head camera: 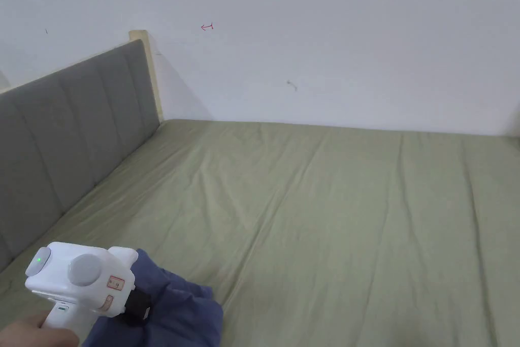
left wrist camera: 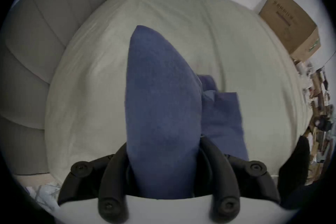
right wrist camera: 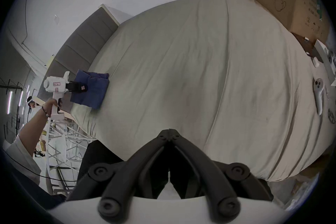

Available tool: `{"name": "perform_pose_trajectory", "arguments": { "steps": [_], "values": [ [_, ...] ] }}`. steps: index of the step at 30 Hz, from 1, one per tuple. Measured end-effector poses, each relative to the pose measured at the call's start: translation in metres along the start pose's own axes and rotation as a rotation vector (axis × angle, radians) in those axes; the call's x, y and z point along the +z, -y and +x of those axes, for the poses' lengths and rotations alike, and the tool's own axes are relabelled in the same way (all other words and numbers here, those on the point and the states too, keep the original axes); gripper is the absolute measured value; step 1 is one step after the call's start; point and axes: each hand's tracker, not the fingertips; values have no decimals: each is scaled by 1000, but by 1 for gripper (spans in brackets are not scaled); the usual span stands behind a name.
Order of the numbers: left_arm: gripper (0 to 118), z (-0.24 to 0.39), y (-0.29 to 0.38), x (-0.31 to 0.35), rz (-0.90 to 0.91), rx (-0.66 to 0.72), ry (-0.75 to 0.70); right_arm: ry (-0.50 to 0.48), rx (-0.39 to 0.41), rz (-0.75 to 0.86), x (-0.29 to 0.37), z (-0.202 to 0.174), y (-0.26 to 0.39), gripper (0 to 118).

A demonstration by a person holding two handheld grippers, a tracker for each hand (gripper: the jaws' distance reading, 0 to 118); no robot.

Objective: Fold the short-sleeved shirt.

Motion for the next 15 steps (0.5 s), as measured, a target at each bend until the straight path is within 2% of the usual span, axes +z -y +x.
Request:
{"name": "perform_pose_trajectory", "arguments": {
  "steps": [1, 2, 4, 9, 15],
  "values": [
    [98, 0, -1, -2, 13, -9, -42, 1, 1, 1, 0, 0, 0, 0],
    [115, -1, 0, -3, 25, -19, -99, 0, 2, 2, 1, -1, -1, 0],
    [118, -4, 1, 1, 55, -28, -120, -4, 3, 5, 2, -2, -1, 0],
    [117, -13, 1, 22, 127, 53, -22, 23, 26, 30, 5, -2, -2, 0],
    [117, 79, 20, 81, 216, -46, 50, 35, 56, 91, 21, -4, -3, 0]
  ]
}}
